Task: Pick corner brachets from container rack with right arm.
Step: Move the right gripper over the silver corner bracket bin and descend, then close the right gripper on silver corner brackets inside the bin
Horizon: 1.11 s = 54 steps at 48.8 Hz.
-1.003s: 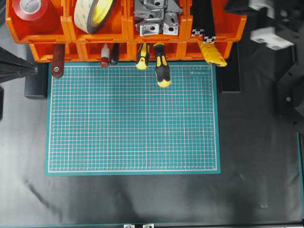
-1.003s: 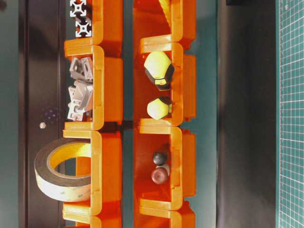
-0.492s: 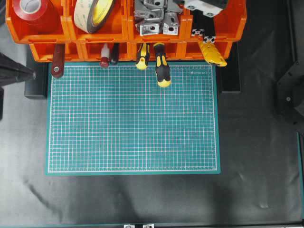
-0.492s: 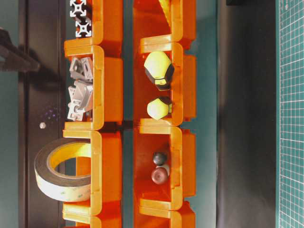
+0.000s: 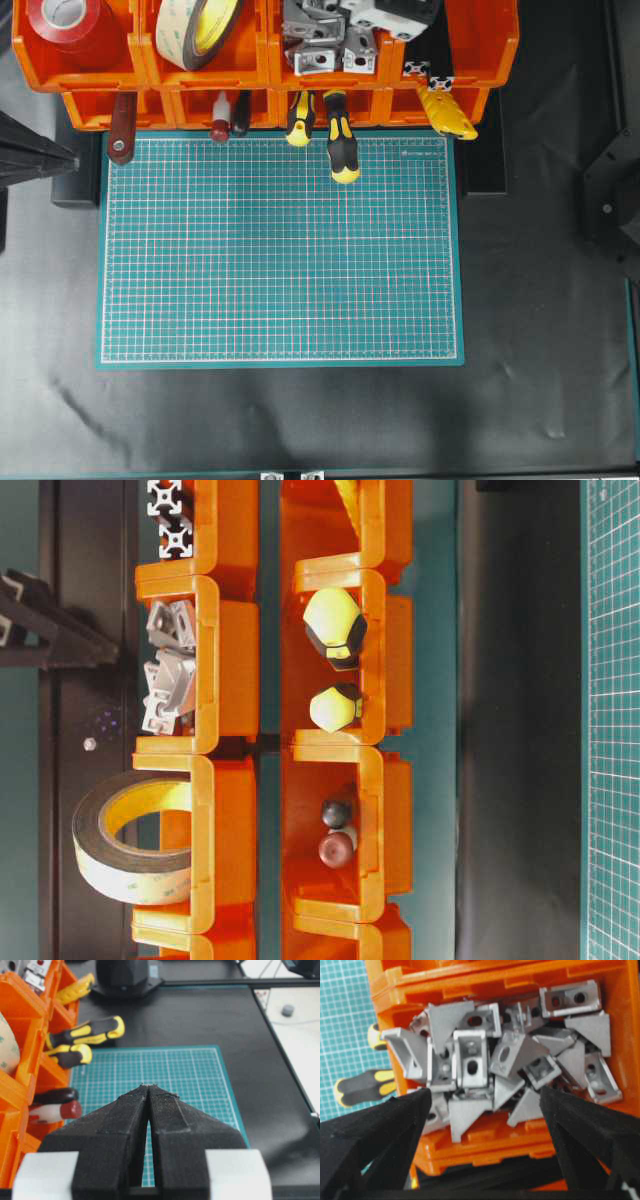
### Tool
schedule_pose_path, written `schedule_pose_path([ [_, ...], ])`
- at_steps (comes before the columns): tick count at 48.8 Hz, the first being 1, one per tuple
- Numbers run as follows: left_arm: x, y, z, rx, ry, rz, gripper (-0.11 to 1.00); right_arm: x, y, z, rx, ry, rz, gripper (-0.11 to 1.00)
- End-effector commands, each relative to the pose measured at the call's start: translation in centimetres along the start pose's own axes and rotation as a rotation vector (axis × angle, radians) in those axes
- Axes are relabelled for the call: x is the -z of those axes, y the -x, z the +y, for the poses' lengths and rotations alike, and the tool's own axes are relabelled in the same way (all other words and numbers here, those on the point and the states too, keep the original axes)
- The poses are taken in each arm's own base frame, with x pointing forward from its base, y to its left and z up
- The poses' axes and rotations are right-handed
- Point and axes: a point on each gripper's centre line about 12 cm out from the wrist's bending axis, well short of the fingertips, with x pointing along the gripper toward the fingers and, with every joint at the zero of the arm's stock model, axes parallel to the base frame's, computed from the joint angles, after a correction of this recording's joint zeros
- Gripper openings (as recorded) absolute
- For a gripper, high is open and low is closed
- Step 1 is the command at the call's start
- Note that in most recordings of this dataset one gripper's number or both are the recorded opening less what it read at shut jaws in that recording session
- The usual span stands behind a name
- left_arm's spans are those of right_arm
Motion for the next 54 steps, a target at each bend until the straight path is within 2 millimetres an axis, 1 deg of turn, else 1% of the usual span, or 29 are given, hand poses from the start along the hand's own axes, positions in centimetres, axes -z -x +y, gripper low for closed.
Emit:
schedule_pose_path([
  [1, -0.9, 0.1, -0.1, 0.002, 0.000, -0.018, 0.00, -0.6, 0.9, -0.2, 0.006, -0.002, -0.039, 0.85],
  [6, -0.9, 0.2, -0.1, 0.002, -0.002, -0.017, 0.00, -0.9, 0.6, -0.1, 0.001, -0.001, -0.040, 0.85],
  [19, -0.9, 0.2, -0.1, 0.002, -0.006, -0.017, 0.00, -0.9, -0.3, -0.1, -0.004, -0.002, -0.018, 0.85],
  [36, -0.9, 0.3, -0.1, 0.002, -0.003, -0.017, 0.00, -0.7, -3.9, -0.7, -0.010, -0.019, 0.059, 0.85],
  [48, -0.9, 0.3, -0.1, 0.002, -0.006, -0.018, 0.00, -0.5, -5.5, -0.9, -0.006, -0.023, 0.046, 0.85],
  [54, -0.9, 0.3, -0.1, 0.002, -0.005, -0.018, 0.00, -0.8, -5.7, -0.9, 0.001, -0.024, 0.014, 0.85],
])
